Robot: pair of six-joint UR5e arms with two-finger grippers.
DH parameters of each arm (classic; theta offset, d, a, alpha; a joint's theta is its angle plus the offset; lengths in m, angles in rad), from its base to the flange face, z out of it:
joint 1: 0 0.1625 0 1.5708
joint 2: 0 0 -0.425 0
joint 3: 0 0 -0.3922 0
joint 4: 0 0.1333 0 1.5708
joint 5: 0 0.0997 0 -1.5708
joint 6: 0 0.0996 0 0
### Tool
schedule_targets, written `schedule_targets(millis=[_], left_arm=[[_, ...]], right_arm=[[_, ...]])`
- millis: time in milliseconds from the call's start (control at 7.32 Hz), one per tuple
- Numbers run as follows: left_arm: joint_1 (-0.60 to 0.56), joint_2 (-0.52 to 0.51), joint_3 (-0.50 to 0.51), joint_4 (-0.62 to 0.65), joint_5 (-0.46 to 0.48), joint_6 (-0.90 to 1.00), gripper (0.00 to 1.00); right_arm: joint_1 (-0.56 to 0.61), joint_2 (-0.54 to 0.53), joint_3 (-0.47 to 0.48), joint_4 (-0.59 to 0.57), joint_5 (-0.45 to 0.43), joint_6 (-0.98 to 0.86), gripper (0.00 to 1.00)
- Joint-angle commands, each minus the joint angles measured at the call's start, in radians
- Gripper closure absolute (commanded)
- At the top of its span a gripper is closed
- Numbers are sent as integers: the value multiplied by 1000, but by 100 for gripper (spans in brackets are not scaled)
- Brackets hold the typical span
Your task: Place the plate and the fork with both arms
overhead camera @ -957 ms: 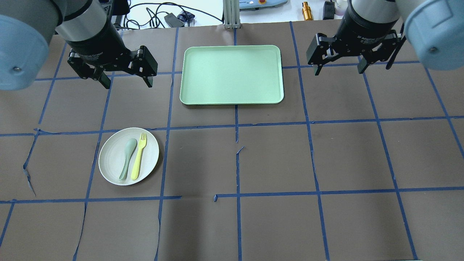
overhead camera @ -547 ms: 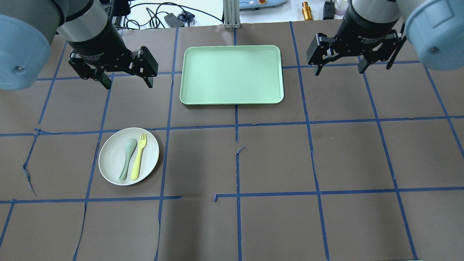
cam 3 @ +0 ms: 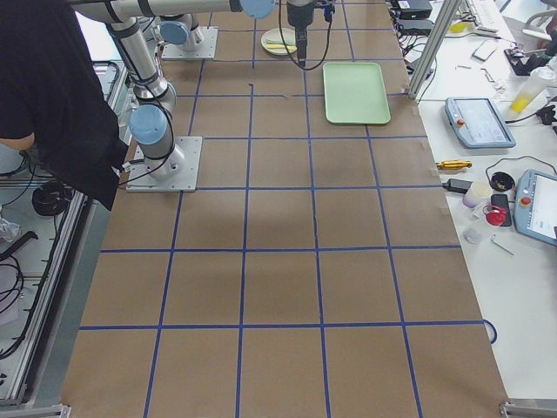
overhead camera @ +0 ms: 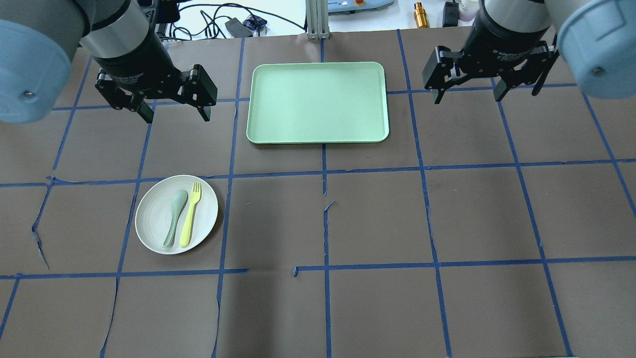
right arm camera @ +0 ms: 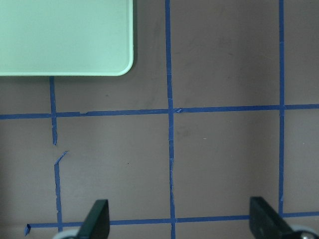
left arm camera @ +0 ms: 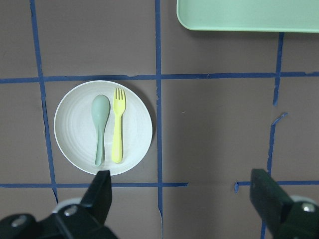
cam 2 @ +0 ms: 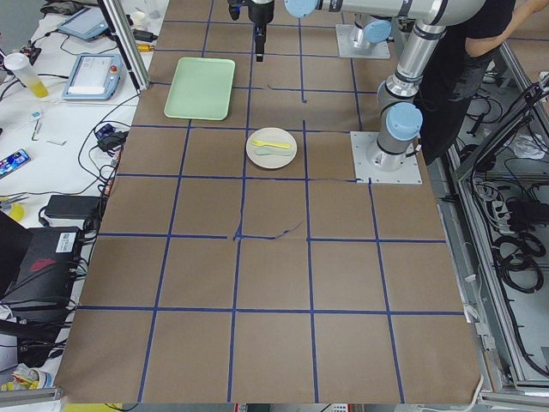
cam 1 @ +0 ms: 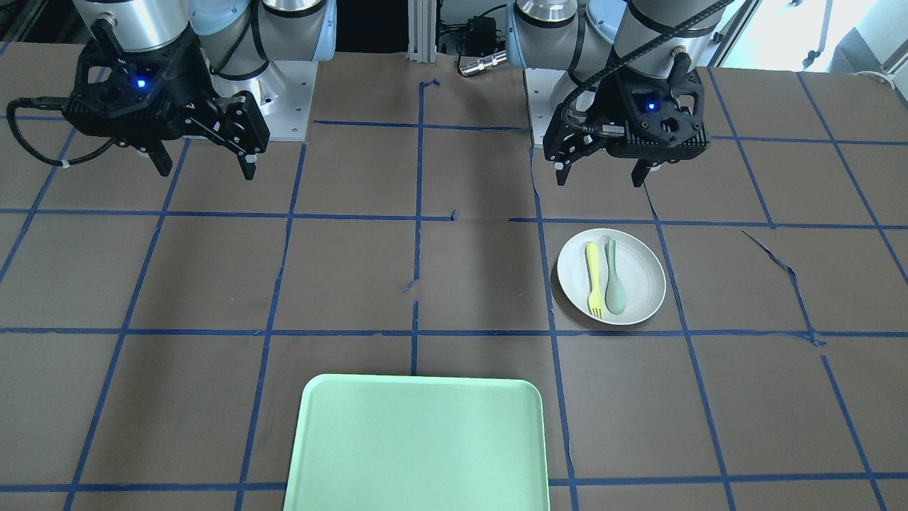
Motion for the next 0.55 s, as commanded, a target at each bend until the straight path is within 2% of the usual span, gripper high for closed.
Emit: schedule_targets(millis=[0, 410], left_arm=[[0, 2, 0, 0, 1, 0, 0], [0, 0, 2, 0, 3, 0, 0]], right_arm=[[0, -8, 5, 0, -2, 6, 0], [0, -8, 5, 0, -14, 6, 0]])
